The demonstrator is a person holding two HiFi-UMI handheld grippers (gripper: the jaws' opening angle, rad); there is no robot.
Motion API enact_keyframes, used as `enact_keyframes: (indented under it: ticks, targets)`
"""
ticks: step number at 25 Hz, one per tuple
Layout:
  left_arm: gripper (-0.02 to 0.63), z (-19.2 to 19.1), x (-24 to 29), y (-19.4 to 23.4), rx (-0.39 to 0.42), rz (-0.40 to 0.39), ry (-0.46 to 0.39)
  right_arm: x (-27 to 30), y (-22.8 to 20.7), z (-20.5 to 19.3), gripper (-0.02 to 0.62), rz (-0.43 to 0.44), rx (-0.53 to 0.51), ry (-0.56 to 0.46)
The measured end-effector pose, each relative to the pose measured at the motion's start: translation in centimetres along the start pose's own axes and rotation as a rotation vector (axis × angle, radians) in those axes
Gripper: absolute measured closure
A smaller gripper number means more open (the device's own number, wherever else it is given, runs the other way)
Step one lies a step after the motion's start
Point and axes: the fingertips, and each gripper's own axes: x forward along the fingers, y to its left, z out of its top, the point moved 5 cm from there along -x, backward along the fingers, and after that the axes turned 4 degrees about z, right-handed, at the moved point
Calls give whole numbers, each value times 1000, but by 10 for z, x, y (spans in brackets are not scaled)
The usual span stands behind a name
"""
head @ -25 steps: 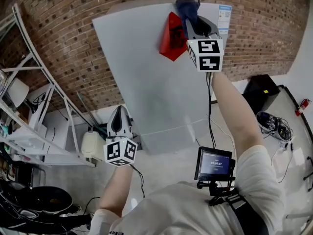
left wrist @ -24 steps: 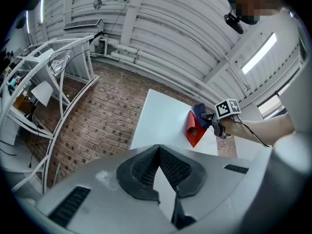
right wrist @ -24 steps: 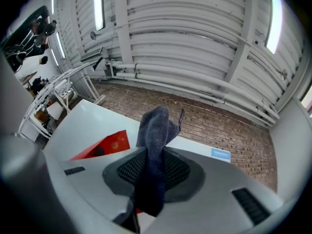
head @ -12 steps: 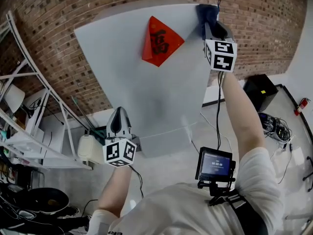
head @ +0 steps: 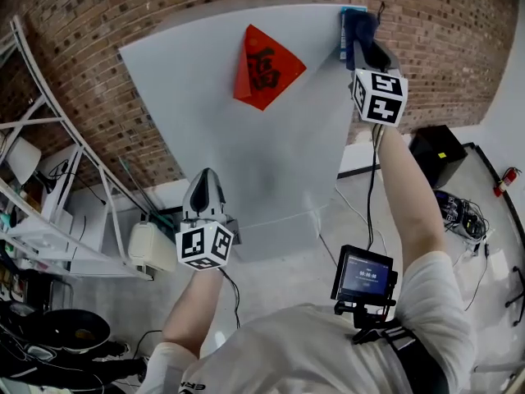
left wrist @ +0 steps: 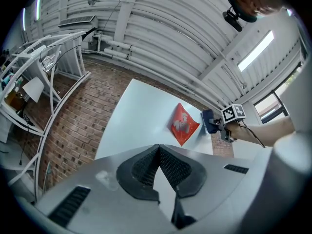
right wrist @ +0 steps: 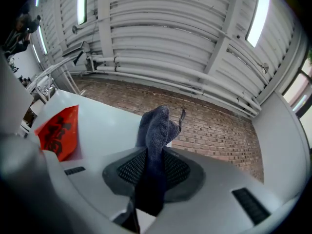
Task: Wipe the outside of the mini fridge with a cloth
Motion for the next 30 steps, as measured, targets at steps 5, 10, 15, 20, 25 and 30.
enact_keyframes:
  ticks: [5,10,15,20,25,30]
  targets:
    - [606,17,10,13,16,-1,-26,-25,73,29,509,133,-21,-75]
    - [606,43,19,34,39,7,-52,-42,178,45,509,313,-24,-97]
    - [606,66,24,72,60,34,-56,-44,301,47,509,484,-51,-81]
    - [606,79,22,107,99,67,-44,-42,389,36,509,564,-72,-58]
    - [606,86,22,140,103,113,-27,-34,434,22,509,570,-93,-29]
    - [606,82,23,156,92,131,-4,-27,442,8,509,546,-107,13]
